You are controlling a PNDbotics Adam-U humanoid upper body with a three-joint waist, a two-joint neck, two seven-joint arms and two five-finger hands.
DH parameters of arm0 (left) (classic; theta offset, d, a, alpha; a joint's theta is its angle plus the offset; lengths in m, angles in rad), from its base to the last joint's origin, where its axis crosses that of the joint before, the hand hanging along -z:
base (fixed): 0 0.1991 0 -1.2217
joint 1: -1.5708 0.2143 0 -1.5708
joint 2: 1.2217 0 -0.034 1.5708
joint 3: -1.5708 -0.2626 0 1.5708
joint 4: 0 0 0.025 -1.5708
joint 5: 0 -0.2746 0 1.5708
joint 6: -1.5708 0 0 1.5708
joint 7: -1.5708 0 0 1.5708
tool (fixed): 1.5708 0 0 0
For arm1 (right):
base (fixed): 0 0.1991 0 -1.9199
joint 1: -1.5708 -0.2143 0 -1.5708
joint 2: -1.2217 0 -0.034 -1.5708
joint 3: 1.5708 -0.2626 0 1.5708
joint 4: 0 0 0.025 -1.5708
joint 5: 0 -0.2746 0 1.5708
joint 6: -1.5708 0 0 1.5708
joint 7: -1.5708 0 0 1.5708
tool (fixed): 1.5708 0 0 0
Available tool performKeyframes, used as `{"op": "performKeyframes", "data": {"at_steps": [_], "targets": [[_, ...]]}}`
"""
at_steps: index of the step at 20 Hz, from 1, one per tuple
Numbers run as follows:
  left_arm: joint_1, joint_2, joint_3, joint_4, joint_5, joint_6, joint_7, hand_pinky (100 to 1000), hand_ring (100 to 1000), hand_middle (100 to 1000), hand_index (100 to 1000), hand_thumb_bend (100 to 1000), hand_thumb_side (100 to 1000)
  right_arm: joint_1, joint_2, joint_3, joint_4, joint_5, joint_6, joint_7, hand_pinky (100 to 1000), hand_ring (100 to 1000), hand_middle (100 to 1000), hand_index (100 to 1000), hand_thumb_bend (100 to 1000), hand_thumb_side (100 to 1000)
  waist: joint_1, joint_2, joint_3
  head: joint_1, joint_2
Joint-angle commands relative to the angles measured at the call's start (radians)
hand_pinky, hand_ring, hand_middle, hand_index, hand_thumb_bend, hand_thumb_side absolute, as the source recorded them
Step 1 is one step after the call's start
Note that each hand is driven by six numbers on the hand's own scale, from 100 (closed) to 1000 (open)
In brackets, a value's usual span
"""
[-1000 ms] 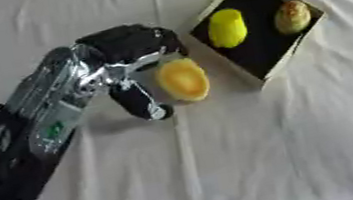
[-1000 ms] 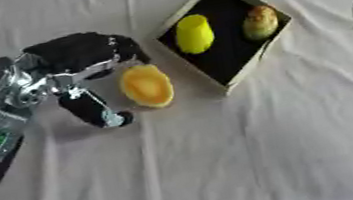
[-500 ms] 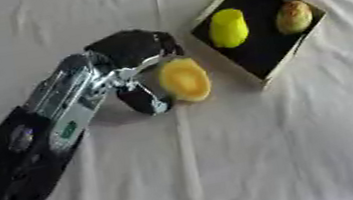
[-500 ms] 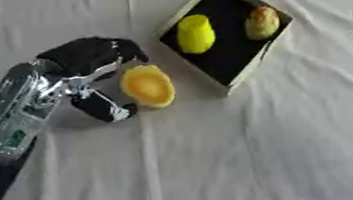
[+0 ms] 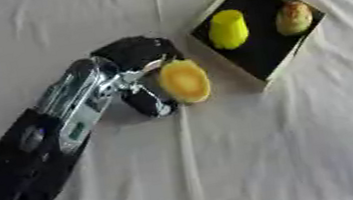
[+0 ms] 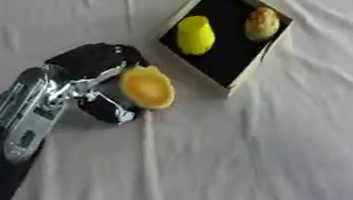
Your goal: Pick up objects on the table and place them in the box.
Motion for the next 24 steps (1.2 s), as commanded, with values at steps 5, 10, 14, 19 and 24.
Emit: {"op": "performKeyframes", "data": {"at_steps": [5,10,14,19,24], "targets": [[-0.015,0.003,0.008,-0.004,-0.008,0.019,0.062,795,738,663,642,124,192,-0.003,-0.011,-0.009,-0.02,-0.01,0.003,-0.003,893,873,759,859,100,722,-0.002,-0.019,-0.003,0.002,-0.009],[-0.02,0.013,0.005,-0.042,-0.009,0.019,0.068,794,732,658,642,134,153,0.001,-0.012,-0.01,-0.02,-0.01,0.005,-0.004,893,874,759,859,100,722,-0.001,-0.022,0.001,-0.001,-0.007],[-0.027,0.033,0.007,-0.125,0.009,0.021,0.002,795,734,671,690,236,131,0.005,-0.013,-0.01,-0.02,-0.009,0.006,-0.003,894,874,758,859,100,722,0.0,-0.025,0.005,-0.003,-0.007],[-0.033,0.054,0.024,-0.235,0.037,0.034,-0.091,800,744,687,719,283,146,0.008,-0.012,-0.011,-0.02,-0.009,0.006,-0.003,894,874,757,859,100,720,-0.001,-0.028,0.008,-0.003,-0.012],[-0.032,0.06,0.033,-0.277,0.061,0.052,-0.142,805,754,704,743,312,178,0.01,-0.011,-0.011,-0.02,-0.01,0.005,-0.004,895,874,757,860,100,720,-0.003,-0.029,0.01,-0.001,-0.014]]}}
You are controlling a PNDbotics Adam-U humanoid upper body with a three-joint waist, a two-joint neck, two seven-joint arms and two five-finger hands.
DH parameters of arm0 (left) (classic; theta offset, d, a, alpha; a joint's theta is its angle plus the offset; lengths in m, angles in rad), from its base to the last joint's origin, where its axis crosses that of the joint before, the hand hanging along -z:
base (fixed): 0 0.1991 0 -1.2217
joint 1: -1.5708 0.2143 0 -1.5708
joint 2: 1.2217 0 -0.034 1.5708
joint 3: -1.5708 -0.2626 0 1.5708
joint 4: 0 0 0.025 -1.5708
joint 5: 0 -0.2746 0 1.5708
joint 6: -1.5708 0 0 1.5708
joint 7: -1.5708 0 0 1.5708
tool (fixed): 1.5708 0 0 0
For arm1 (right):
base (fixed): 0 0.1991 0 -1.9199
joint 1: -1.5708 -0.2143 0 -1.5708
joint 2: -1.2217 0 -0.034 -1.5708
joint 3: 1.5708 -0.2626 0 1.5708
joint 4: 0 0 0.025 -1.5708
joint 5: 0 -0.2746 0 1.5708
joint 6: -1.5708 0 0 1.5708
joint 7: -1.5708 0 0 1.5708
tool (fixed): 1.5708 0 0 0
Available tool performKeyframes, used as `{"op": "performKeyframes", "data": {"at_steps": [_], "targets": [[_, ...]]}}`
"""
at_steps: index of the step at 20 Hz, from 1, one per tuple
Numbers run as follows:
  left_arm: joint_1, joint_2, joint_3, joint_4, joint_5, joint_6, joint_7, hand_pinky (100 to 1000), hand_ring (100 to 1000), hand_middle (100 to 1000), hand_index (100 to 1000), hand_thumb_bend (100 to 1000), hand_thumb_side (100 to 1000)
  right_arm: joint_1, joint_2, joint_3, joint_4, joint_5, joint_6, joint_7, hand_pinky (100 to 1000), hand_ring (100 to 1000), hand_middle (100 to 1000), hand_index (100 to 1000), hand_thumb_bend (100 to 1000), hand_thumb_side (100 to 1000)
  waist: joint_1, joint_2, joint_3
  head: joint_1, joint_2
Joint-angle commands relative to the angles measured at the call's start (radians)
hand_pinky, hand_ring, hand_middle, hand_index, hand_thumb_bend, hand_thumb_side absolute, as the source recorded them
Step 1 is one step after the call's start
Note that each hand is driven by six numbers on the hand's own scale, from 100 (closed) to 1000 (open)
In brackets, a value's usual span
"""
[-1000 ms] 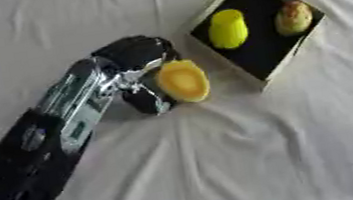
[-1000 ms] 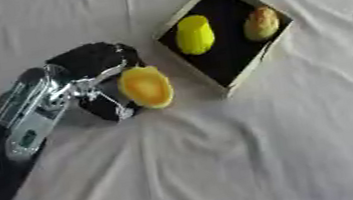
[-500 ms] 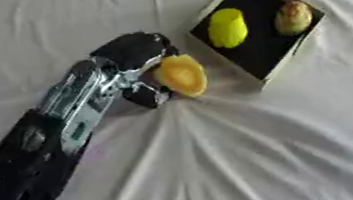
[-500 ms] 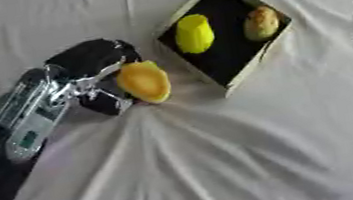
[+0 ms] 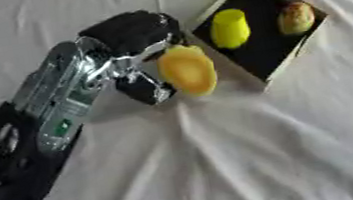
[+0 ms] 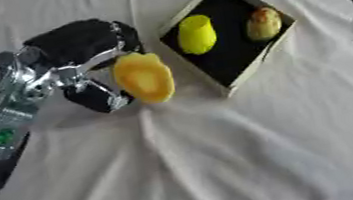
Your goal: Pick up objects on the table and place them in the box.
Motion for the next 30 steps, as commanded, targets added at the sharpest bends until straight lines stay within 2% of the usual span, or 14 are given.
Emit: {"op": "performKeyframes", "data": {"at_steps": [1,2,4,7,11,15,20,27,30], "targets": [[-0.018,0.017,0.016,-0.034,0.016,0.007,-0.033,805,754,702,744,306,176,-0.006,-0.014,-0.011,-0.02,-0.003,0.002,-0.001,895,875,757,860,100,720,-0.002,-0.028,0.001,0.001,-0.012],[-0.018,0.016,0.015,-0.035,0.019,0.008,-0.04,803,750,693,740,292,167,-0.006,-0.014,-0.011,-0.02,-0.003,0.002,-0.001,895,875,756,860,100,720,-0.002,-0.028,0.001,0.002,-0.012],[-0.017,0.015,0.018,-0.038,0.027,0.015,-0.044,784,720,653,714,201,100,-0.005,-0.014,-0.012,-0.02,-0.003,0.003,-0.004,895,874,755,860,100,720,-0.003,-0.027,0.001,0.002,-0.011],[-0.019,0.008,0.028,-0.049,0.05,0.06,0.0,757,686,617,687,137,104,-0.004,-0.012,-0.013,-0.02,-0.004,0.005,-0.009,895,875,755,860,100,720,-0.004,-0.027,0.0,0.002,-0.012],[-0.032,-0.014,0.041,-0.047,0.077,0.114,0.051,752,678,613,687,111,129,-0.006,-0.012,-0.015,-0.02,-0.004,0.004,-0.013,895,875,753,859,100,715,-0.006,-0.028,-0.003,0.006,-0.014],[-0.06,-0.066,0.058,0.003,0.065,0.146,0.092,750,674,609,685,100,132,-0.015,-0.011,-0.014,-0.02,-0.005,-0.001,-0.011,895,875,752,859,100,710,-0.01,-0.03,-0.013,0.017,-0.018],[-0.101,-0.138,0.075,0.091,0.014,0.155,0.15,750,675,609,687,100,133,-0.039,-0.003,-0.011,-0.02,-0.01,-0.009,-0.003,895,875,752,859,100,705,-0.021,-0.026,-0.031,0.037,-0.026],[-0.162,-0.234,0.125,0.309,-0.11,0.159,0.278,748,680,621,702,100,145,-0.103,0.045,0.006,-0.02,-0.028,-0.016,0.023,894,875,752,859,100,700,-0.05,-0.006,-0.093,0.091,-0.051],[-0.176,-0.255,0.146,0.388,-0.148,0.157,0.335,748,687,632,713,140,150,-0.116,0.058,0.011,-0.02,-0.034,-0.015,0.03,894,875,752,859,100,702,-0.054,0.002,-0.115,0.109,-0.059]]}}
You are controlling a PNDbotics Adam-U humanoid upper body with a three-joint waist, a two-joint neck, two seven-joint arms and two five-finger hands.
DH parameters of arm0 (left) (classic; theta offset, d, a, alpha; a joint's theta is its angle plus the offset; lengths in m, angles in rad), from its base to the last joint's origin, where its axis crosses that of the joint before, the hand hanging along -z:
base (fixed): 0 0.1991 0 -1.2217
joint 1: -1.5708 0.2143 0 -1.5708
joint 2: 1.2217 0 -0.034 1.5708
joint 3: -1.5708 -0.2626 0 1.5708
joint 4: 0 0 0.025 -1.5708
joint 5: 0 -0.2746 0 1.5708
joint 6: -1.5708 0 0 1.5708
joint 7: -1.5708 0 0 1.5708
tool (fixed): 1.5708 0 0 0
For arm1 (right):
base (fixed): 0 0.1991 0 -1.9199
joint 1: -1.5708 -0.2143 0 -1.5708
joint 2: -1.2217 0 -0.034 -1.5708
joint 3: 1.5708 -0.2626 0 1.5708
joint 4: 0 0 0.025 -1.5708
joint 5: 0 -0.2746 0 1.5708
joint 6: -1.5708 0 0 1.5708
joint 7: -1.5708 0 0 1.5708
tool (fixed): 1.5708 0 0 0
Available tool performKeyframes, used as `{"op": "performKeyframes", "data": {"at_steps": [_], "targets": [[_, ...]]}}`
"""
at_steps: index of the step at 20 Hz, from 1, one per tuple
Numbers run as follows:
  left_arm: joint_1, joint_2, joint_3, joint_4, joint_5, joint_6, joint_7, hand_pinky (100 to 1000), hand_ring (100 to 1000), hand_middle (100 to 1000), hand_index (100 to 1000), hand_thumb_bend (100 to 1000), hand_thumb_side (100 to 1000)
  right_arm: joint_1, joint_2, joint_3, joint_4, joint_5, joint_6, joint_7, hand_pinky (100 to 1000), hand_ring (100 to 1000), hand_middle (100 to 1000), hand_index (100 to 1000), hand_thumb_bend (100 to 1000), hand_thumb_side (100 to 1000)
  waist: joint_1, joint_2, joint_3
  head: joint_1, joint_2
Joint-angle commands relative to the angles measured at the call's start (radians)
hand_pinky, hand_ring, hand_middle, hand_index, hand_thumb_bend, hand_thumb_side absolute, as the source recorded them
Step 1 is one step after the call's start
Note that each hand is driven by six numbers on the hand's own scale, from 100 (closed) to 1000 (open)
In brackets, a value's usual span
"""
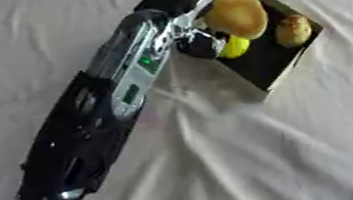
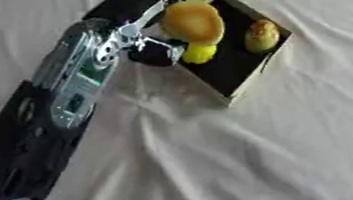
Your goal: Pick up objects on the table and place them in the box.
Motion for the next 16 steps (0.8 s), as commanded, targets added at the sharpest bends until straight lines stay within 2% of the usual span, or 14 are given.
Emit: {"op": "performKeyframes", "data": {"at_steps": [1,7,11,12,13,16], "targets": [[-0.032,-0.024,0.028,0.063,-0.041,-0.002,0.058,750,691,639,718,175,148,-0.019,-0.003,-0.002,-0.02,-0.012,-0.001,0.008,894,875,752,859,100,703,-0.001,-0.018,-0.01,0.018,-0.018],[-0.031,-0.043,0.039,0.145,-0.079,-0.015,0.12,762,719,678,753,274,133,-0.024,0.011,0.001,-0.02,-0.018,0.001,0.012,895,875,751,859,100,707,-0.002,-0.011,-0.022,0.027,-0.026],[-0.029,-0.049,0.034,0.156,-0.093,-0.038,0.136,829,815,776,885,434,258,-0.021,0.018,0.004,-0.02,-0.021,0.006,0.014,895,875,750,859,100,711,-0.002,-0.008,-0.024,0.026,-0.026],[-0.029,-0.049,0.033,0.156,-0.098,-0.045,0.139,846,830,790,896,471,293,-0.02,0.018,0.005,-0.02,-0.021,0.007,0.014,895,875,750,859,100,711,-0.002,-0.008,-0.024,0.025,-0.025],[-0.028,-0.049,0.033,0.155,-0.102,-0.052,0.141,878,859,819,922,555,360,-0.018,0.018,0.005,-0.02,-0.021,0.008,0.014,895,875,749,858,100,713,-0.001,-0.008,-0.024,0.024,-0.025],[-0.026,-0.047,0.036,0.146,-0.114,-0.064,0.151,917,891,829,937,641,405,-0.012,0.018,0.005,-0.02,-0.021,0.011,0.013,895,875,749,858,100,715,0.001,-0.007,-0.022,0.019,-0.025]]}}
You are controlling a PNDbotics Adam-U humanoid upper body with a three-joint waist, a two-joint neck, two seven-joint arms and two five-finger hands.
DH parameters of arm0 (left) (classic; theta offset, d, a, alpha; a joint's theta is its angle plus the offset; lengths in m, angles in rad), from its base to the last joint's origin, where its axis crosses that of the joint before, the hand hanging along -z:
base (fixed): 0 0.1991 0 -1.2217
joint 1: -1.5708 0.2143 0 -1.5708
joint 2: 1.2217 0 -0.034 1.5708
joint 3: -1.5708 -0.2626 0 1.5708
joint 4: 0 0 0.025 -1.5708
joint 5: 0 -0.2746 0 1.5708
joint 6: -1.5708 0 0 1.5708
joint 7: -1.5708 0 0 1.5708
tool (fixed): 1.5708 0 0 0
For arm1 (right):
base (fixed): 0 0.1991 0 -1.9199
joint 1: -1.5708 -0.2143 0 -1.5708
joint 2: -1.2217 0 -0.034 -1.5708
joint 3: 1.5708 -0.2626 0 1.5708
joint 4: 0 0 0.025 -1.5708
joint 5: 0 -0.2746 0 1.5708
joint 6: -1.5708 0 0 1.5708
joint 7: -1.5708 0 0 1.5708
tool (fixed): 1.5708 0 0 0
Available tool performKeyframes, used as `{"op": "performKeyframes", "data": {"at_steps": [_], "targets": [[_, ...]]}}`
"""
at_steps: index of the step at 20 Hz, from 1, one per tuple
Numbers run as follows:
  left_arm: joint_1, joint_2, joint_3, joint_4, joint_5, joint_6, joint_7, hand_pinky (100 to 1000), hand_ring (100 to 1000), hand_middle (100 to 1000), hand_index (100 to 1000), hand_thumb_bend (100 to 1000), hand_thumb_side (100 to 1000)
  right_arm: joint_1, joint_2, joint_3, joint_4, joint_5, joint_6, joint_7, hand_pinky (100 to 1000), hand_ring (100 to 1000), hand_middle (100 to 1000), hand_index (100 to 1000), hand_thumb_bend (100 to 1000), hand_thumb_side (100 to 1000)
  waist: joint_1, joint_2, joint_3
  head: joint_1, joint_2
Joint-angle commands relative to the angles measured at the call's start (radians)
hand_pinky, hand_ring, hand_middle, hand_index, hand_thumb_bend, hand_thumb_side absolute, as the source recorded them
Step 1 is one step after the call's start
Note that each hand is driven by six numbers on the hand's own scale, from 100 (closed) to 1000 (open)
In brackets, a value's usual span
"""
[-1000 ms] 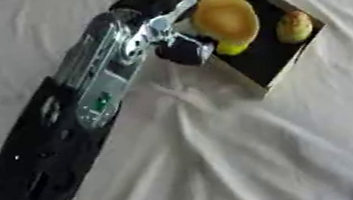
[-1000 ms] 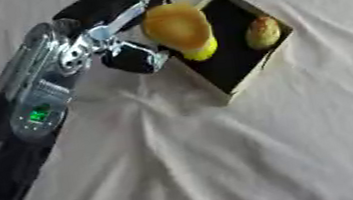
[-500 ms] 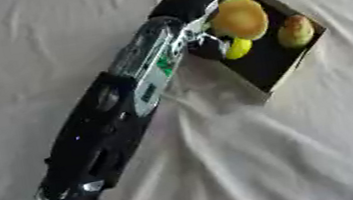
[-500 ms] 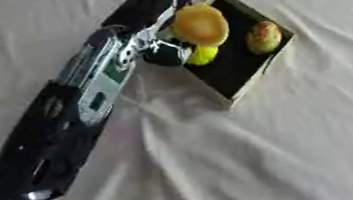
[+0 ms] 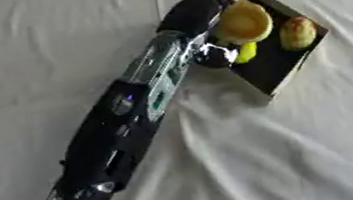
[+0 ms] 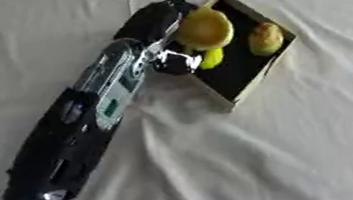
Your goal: Pick up objects on the table and place them in the box.
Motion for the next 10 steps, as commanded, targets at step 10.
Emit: {"op": "performKeyframes", "data": {"at_steps": [10], "targets": [[-0.035,-0.004,0.019,-0.074,0.039,0.024,0.101,900,890,810,931,605,496,0.001,-0.003,0.0,-0.02,-0.013,0.009,0.006,896,875,747,858,100,718,0.004,-0.023,-0.01,-0.003,-0.012]]}}
